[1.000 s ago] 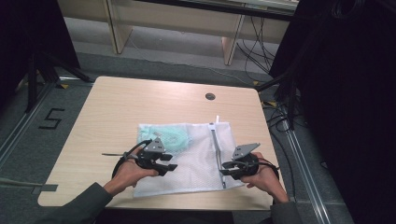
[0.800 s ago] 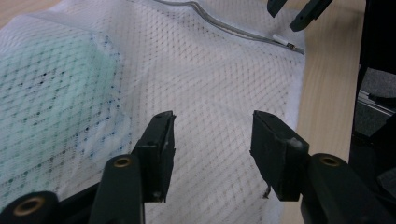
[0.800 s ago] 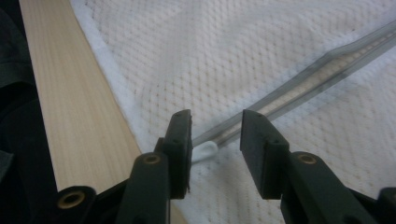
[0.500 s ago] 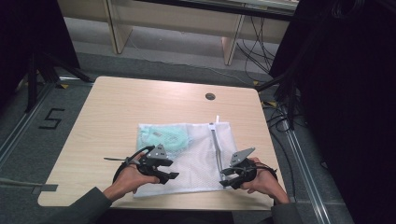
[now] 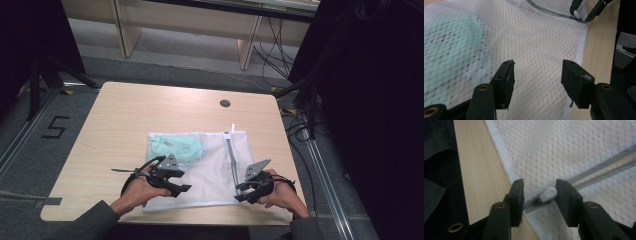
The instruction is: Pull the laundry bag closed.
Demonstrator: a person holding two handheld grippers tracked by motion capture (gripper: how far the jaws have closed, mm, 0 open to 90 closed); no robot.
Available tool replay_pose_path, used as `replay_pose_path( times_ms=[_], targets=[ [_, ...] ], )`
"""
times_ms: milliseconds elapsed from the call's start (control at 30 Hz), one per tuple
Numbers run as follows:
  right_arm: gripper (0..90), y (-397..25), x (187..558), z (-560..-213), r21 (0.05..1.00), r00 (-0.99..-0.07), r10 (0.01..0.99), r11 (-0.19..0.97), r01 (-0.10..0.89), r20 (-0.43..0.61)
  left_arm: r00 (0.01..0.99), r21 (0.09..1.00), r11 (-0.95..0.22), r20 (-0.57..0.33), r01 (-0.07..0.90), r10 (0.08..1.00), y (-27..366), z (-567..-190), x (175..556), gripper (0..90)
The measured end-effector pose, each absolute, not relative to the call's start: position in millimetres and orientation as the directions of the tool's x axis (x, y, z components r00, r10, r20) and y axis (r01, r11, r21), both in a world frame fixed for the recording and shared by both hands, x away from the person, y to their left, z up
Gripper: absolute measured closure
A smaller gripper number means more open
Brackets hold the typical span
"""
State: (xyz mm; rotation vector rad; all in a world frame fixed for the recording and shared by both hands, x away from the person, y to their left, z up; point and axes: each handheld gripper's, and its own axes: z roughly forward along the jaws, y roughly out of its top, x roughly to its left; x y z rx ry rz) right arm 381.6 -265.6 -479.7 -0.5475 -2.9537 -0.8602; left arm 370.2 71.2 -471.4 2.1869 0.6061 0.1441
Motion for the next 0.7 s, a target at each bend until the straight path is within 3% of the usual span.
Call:
replay_pose_path(
  times_ms=[33, 67, 233, 700],
  targets=[
    [62.0, -265.1, 384.5, -480.2, 0.533, -0.955, 0.283, 0.798, 0.283, 0.085, 0.876, 0.761, -0.53, -0.103, 0.374, 0.47, 71.2, -471.4, 370.2, 43.5],
    [63.2, -264.5, 380.8, -478.6, 0.515, -0.943, 0.312, 0.794, 0.323, 0.111, 0.875, 0.764, -0.525, -0.106, 0.375, 0.472, 70.9, -471.5, 370.2, 43.5],
    [71.8, -263.1, 380.6, -476.5, 0.515, -0.958, 0.269, 0.81, 0.28, 0.098, 0.866, 0.76, -0.517, -0.119, 0.394, 0.485, 70.5, -471.7, 369.3, 43.1],
    [85.2, -266.1, 379.8, -475.0, 0.462, -0.952, 0.291, 0.834, 0.303, 0.097, 0.875, 0.758, -0.529, -0.11, 0.381, 0.472, 70.3, -472.1, 369.8, 42.8]
  ],
)
